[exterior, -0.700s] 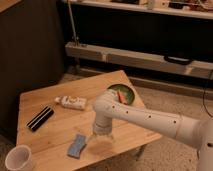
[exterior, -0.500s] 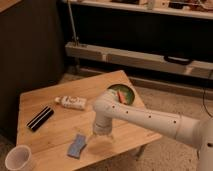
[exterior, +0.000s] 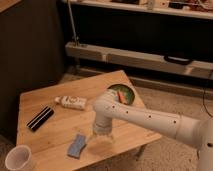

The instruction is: Place the eraser on the white sponge

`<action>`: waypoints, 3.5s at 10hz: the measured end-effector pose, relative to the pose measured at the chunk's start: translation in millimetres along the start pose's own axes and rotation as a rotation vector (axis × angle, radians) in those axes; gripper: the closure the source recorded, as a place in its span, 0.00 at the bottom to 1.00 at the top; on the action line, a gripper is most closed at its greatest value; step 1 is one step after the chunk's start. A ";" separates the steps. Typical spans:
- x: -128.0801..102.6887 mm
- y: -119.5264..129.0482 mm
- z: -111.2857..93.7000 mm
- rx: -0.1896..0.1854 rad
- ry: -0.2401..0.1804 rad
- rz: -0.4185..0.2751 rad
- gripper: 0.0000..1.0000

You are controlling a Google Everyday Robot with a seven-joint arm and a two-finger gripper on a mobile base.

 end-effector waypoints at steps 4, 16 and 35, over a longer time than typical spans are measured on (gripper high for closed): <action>-0.1 0.0 0.4 0.000 -0.001 0.000 0.20; 59.5 -53.3 -85.2 -0.062 0.087 0.050 0.20; 160.3 -292.6 -78.4 0.177 0.296 0.176 0.20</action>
